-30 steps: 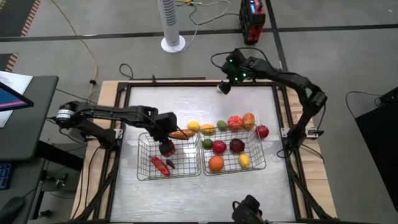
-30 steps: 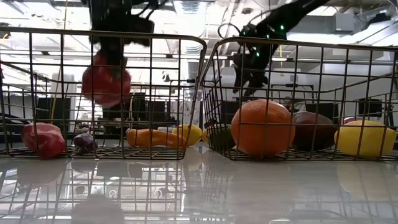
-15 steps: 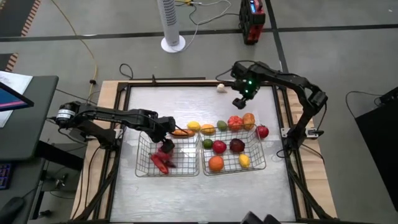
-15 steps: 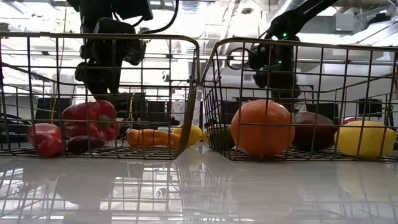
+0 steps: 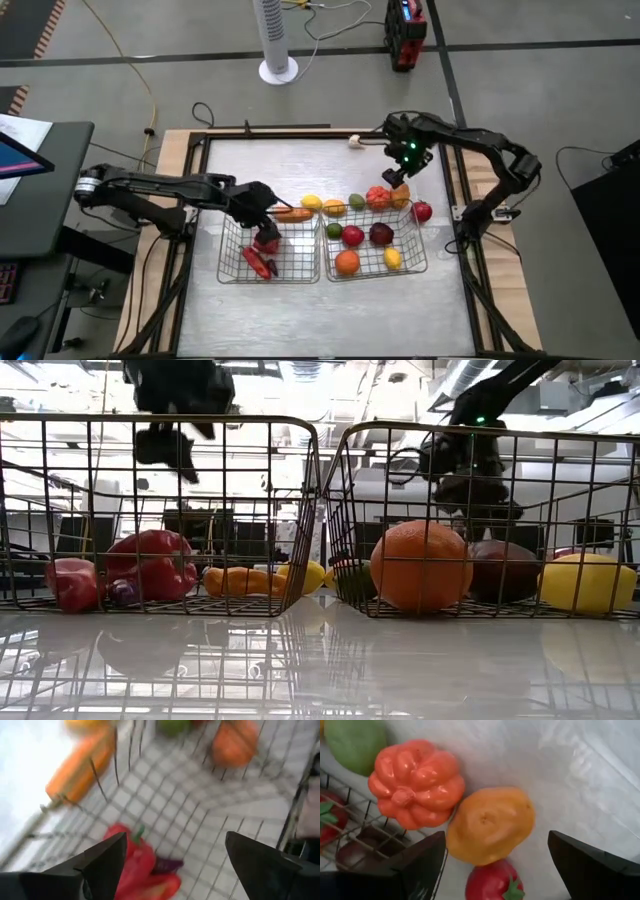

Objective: Sort produce into baskets
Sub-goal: Put the potato into the left wire basket

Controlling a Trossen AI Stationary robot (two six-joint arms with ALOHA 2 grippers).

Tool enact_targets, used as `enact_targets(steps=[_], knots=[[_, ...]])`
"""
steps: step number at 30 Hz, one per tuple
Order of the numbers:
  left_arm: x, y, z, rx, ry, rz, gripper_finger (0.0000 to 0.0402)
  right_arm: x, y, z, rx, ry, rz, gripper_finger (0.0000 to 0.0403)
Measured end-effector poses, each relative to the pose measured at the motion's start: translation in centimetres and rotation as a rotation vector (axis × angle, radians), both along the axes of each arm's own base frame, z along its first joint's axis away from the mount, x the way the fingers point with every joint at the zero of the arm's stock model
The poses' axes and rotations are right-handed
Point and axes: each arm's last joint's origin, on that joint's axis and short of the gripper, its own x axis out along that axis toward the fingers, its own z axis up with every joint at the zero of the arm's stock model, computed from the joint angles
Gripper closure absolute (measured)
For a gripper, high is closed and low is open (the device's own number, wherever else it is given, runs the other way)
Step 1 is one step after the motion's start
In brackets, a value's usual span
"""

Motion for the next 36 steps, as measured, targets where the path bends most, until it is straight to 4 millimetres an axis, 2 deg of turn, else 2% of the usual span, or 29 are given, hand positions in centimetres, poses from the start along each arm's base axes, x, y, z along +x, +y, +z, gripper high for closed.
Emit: enact_targets(steps=[4,8,14,20,29,33,36], knots=[[-1.1,0.3,1.8,0.122,-0.099,0.090,0.0087,-1.3,1.2,-0.7,-0.042,-0.043,-0.108,0.0026],[-1.9,1.3,2.6,0.219,-0.137,0.173,0.0088,-1.9,2.1,-1.5,-0.062,-0.034,-0.182,0.0026],[-2.2,3.1,2.8,0.249,-0.136,0.189,0.0089,-1.2,3.5,-3.5,-0.095,-0.035,-0.201,0.0026],[-2.5,4.1,3.0,0.195,-0.147,0.169,0.0089,-1.0,4.4,-5.2,-0.100,0.008,-0.196,0.0027],[-3.4,4.7,3.6,0.248,-0.169,0.123,0.0089,-0.5,4.2,-4.5,-0.141,-0.027,-0.147,0.0076],[-3.7,5.0,3.9,0.257,-0.185,0.111,0.0089,0.4,3.7,-2.7,-0.164,-0.056,-0.114,0.0075],[-3.9,5.3,4.0,0.256,-0.196,0.117,0.0089,1.4,3.0,-0.4,-0.203,-0.115,-0.091,0.0069]])
